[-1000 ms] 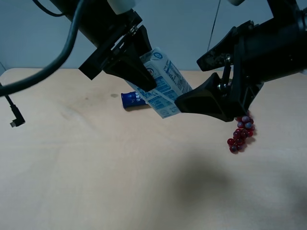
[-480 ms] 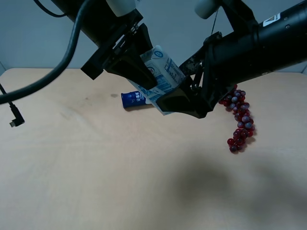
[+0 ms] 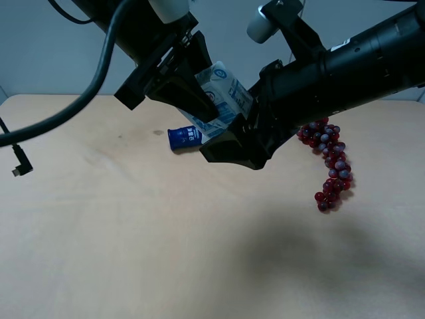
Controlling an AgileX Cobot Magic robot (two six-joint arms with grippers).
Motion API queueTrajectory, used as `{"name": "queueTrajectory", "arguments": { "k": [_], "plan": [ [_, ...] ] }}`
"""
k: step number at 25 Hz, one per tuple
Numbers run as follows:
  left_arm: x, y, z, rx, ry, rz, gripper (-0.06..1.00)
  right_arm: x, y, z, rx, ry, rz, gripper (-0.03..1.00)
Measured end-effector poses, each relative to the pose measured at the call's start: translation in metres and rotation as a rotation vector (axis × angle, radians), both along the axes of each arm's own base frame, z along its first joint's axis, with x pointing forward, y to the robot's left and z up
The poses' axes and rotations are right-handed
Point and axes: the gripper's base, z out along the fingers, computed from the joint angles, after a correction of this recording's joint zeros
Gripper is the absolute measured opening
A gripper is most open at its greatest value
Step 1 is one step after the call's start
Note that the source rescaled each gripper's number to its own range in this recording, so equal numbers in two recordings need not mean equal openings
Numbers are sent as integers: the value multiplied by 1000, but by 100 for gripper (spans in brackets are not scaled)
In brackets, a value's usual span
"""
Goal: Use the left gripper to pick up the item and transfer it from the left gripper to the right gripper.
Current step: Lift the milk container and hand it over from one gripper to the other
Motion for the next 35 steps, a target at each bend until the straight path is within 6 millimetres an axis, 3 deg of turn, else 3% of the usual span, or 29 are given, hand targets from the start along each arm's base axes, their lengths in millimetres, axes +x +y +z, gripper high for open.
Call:
{"name": "queueTrajectory", "arguments": {
  "k": [1,2,4,7,20,21,22,24,25,27,30,35],
  "plan": [
    [0,0,0,0,0,0,0,0,0,0,2,-1,-1,99],
    [0,0,0,0,0,0,0,0,0,0,4,-1,-3,91],
    [0,0,0,0,0,0,0,1,0,0,4,-5,-5,67],
    [1,0,0,-4,-5,4,0,1,0,1,-2,-24,6,4],
    [1,-5,5,-82,11,24,2,1,0,1,-7,-40,14,4],
    [2,-7,9,-126,17,35,7,1,0,1,-7,-40,14,3],
    [2,-9,11,-164,25,40,20,1,0,1,-3,-39,6,2],
    [2,-13,18,-221,16,55,60,2,1,0,-5,-37,3,0],
    [2,-13,18,-221,16,55,60,2,1,-1,-7,-35,3,0],
    [2,-13,20,-238,4,58,85,2,1,-1,-8,-33,4,0],
    [3,-13,21,-239,-1,61,96,2,1,-1,-8,-33,4,0],
    [3,-13,21,-240,-2,61,99,2,1,-1,-9,-33,4,0]
  ]
}}
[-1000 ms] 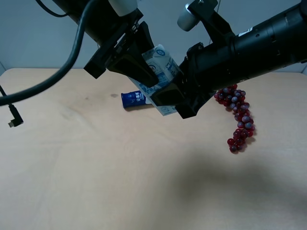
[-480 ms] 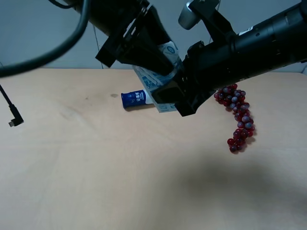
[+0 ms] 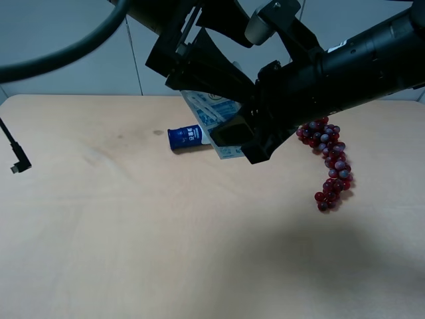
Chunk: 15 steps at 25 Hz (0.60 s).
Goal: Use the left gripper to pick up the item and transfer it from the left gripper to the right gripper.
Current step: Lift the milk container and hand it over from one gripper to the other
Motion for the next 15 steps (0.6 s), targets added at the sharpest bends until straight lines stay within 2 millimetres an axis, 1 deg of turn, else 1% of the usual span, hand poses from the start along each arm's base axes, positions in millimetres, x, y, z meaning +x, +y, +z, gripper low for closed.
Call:
{"name": "queueTrajectory", "arguments": {
  "k": [15],
  "plan": [
    [-2,1,0,14,6,-18,100,0,0,0,0,0,0,0]
  ]
}}
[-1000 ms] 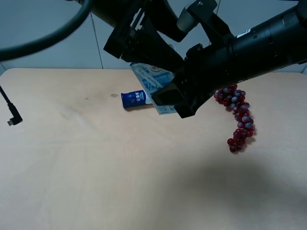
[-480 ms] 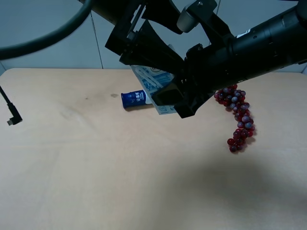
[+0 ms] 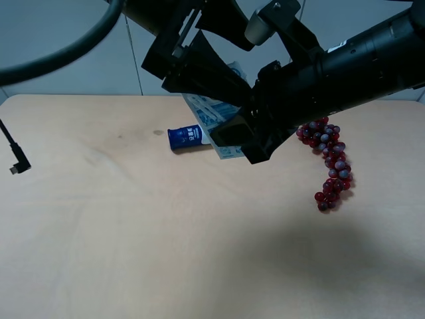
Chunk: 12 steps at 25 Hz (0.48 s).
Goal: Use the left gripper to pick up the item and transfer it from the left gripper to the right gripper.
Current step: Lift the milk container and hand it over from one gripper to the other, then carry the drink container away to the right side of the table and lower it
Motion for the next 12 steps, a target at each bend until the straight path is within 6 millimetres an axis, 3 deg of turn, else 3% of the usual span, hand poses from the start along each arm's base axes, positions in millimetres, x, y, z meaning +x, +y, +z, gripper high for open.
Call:
{"name": "queueTrajectory", "arguments": {
  "k": [12],
  "plan": [
    [-27,30,38,127,-116,83,100,0,0,0,0,0,0,0]
  ]
}}
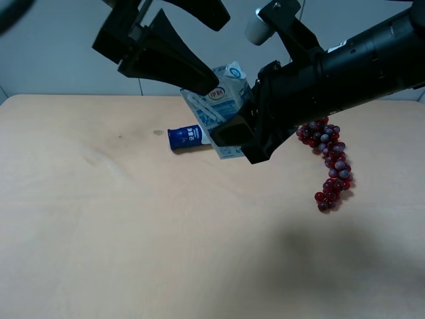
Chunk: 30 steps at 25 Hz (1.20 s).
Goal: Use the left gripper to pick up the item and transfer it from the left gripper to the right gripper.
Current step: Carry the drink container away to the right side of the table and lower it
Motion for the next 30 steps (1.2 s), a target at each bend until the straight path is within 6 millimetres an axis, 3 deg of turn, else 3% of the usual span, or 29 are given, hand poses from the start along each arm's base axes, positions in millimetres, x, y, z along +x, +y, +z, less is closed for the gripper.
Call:
{"name": "queueTrajectory", "arguments": {
  "k": [10,21,26,30],
  "plan": [
    [-36,39,39,101,-67,185,98,0,0,0,0,0,0,0],
    [-86,79,66,136,74,445,97,0,0,0,-1,2,2,0],
    [-109,99,60,134,118,585,97,0,0,0,-1,3,3,0],
    [-132,118,34,178,149,664,97,0,0,0,0,5,2,0]
  ]
}}
